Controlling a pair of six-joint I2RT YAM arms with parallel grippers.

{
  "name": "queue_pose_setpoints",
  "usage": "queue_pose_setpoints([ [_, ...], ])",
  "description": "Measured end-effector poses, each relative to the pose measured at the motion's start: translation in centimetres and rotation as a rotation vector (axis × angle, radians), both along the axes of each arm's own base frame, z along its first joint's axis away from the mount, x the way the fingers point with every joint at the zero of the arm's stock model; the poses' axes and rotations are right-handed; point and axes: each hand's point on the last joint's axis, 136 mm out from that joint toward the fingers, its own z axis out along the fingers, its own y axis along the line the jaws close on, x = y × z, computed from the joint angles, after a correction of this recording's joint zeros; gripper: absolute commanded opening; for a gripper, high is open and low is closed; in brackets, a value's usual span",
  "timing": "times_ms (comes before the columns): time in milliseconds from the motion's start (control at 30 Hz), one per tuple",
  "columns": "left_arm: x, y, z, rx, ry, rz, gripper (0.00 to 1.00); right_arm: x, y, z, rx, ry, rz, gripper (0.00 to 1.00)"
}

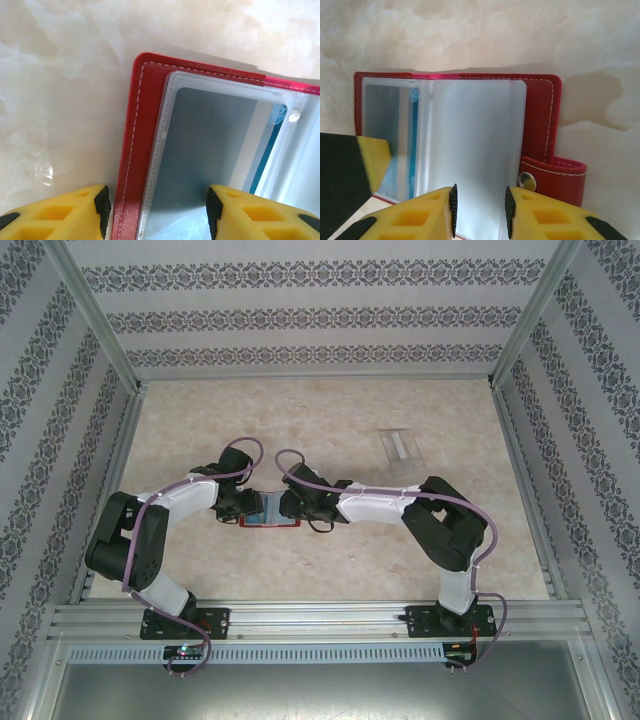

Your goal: Put the credit cards into the card holder

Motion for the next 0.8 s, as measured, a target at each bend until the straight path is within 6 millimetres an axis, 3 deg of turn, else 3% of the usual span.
queue_pose_setpoints([
  [200, 0.0, 0.0, 0.0, 0.0, 0.0, 0.0, 0.55, -0.1, -0.1, -1.0, -0.016, 0.013, 0.0, 0.33],
  [800, 0.0, -0.1, 0.0, -0.003, 0.0, -0.001, 0.53, -0.5, 1.1, -1.1, 0.018, 0.024, 0.026, 0.29],
])
